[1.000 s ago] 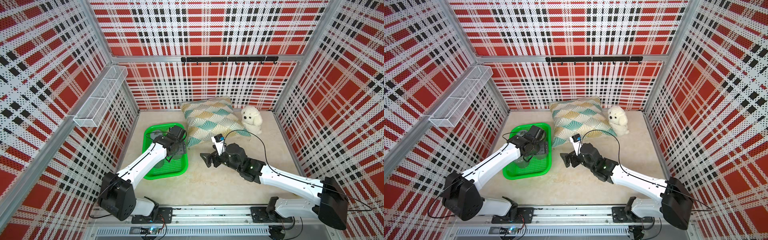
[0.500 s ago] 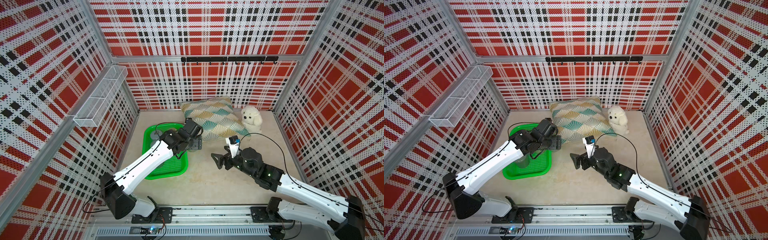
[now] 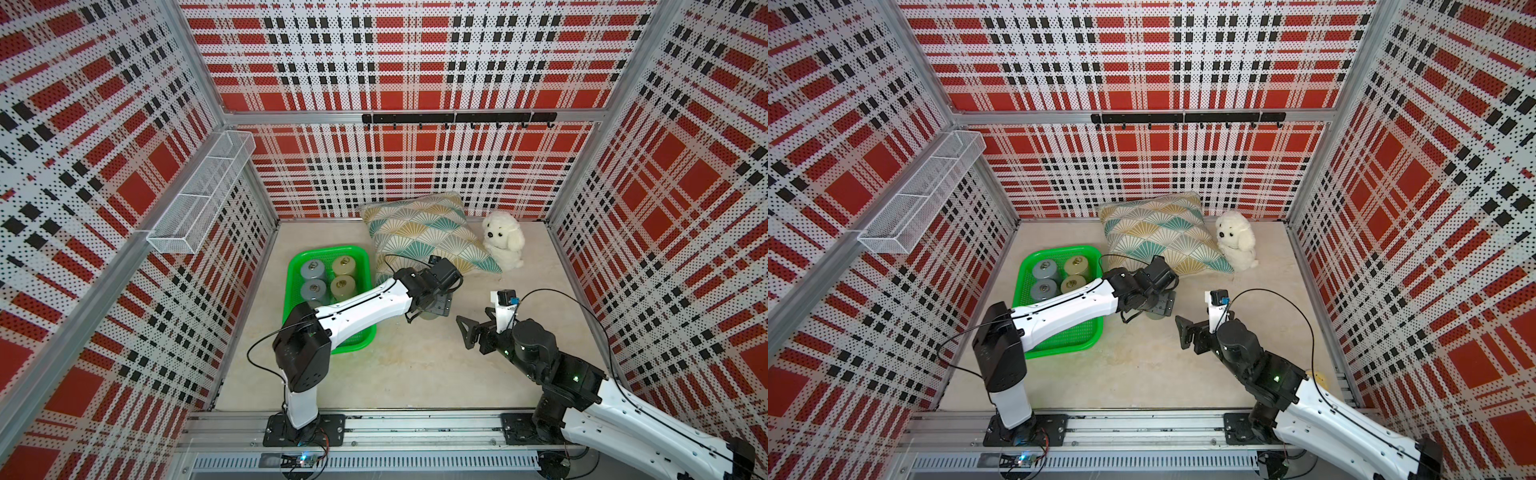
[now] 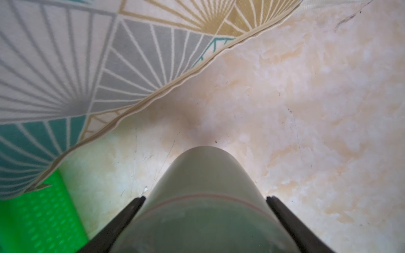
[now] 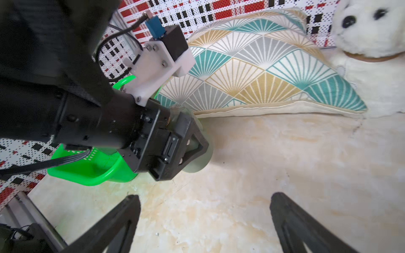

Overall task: Take the tea canister out of the basket
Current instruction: Place the tea canister at the center of the board.

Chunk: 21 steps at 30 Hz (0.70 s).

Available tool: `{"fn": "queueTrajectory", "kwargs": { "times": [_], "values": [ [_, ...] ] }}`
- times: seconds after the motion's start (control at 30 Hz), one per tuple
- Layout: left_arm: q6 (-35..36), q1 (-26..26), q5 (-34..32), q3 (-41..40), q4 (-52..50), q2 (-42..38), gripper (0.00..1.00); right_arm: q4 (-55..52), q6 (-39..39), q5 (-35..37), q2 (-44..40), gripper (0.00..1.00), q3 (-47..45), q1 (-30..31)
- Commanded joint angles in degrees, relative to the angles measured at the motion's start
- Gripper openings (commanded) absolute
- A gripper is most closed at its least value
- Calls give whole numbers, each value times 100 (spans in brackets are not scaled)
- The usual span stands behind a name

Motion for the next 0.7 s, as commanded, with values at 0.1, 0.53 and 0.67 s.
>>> {"fn": "queueTrajectory", "kwargs": {
  "times": [0.1,0.53,0.67],
  "values": [
    [208,-139,-60,811,590,735,67,-393,434,849,-580,100,-338,-49],
    [318,-212,-45,1643,591,1861,67,-125,404,724,-567,100,-680,-158],
    [367,-185,-68,1817,592,2055,67,-74,378,646,-566,100,-695,-189]
  ]
}}
